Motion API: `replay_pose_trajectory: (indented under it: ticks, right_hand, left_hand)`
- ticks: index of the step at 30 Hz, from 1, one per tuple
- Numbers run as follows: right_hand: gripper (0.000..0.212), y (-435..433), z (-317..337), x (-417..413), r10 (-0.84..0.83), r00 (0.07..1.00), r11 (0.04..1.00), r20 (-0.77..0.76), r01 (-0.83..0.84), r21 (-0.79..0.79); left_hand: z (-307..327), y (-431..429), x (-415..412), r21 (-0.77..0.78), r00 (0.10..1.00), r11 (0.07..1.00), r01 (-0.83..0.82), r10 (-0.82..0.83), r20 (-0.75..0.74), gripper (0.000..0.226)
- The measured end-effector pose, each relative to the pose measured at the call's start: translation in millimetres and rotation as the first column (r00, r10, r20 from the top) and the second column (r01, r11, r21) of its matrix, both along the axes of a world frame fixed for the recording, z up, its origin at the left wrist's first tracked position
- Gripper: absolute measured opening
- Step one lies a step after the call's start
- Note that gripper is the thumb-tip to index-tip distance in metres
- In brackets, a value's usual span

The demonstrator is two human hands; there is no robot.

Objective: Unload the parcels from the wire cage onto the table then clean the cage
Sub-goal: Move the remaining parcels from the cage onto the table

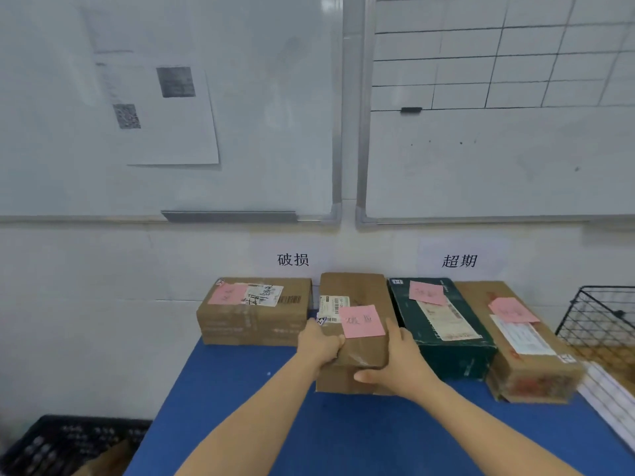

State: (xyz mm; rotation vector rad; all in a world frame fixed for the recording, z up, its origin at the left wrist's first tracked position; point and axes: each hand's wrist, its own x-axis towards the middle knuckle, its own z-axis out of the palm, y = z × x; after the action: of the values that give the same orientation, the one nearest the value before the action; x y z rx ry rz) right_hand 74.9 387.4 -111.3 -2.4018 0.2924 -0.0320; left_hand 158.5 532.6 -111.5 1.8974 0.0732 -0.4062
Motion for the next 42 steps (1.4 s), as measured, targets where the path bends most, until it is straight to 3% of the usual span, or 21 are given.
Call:
replay_pose_trajectory:
  ticks: [4, 11, 17, 24, 30, 33, 37, 42]
  right_hand:
    - [0.120, 5.1, -11.0, 9.3, 0.003, 0.998, 1.000, -0.068, -0.003, 0.003]
    - [0.110, 16.2, -25.6, 25.0, 0.002, 0.995, 1.000, -0.096, -0.002, 0.007]
    - [0.116, 12.4, -32.5, 38.2, 0.003, 0.993, 1.000, -0.118, -0.007, -0.030]
    - [0.126, 11.4, -30.2, 43.8, 0.039, 0.985, 0.997, -0.169, -0.049, -0.055]
    - [0.132, 7.5, -10.9, 43.6, 0.080, 0.991, 0.989, -0.105, -0.092, -0.116]
    - [0.127, 7.5, 4.0, 42.6, 0.127, 0.990, 0.974, -0.063, -0.137, -0.182]
    - [0.117, 6.9, 22.6, 35.6, 0.139, 0.990, 0.945, -0.011, -0.135, -0.299]
    - [0.100, -7.8, 38.4, 22.9, 0.147, 0.989, 0.898, -0.013, -0.139, -0.417]
  left_hand:
    - [-21.4, 4.7, 2.0, 0.022, 1.000, 1.000, -0.018, 0.018, -0.013, 0.070]
    - [-33.4, 22.3, 6.4, 0.140, 0.990, 0.990, 0.019, -0.039, 0.139, 0.080]
    - [-38.3, 23.2, 3.6, 0.284, 0.964, 0.943, 0.171, -0.220, 0.149, 0.076]
    - [-34.5, 26.3, 13.7, 0.371, 0.942, 0.908, 0.197, -0.280, 0.185, 0.086]
    - [-13.7, 32.5, 16.3, 0.531, 0.853, 0.822, 0.207, -0.418, 0.314, 0.080]
    - [-0.9, 35.6, 21.5, 0.715, 0.766, 0.683, 0.146, -0.535, 0.355, 0.074]
    - [9.2, 34.6, 26.5, 0.856, 0.715, 0.509, 0.088, -0.631, 0.302, 0.072]
    - [26.9, 13.3, 21.4, 0.883, 0.714, 0.424, 0.201, -0.680, 0.164, 0.073]
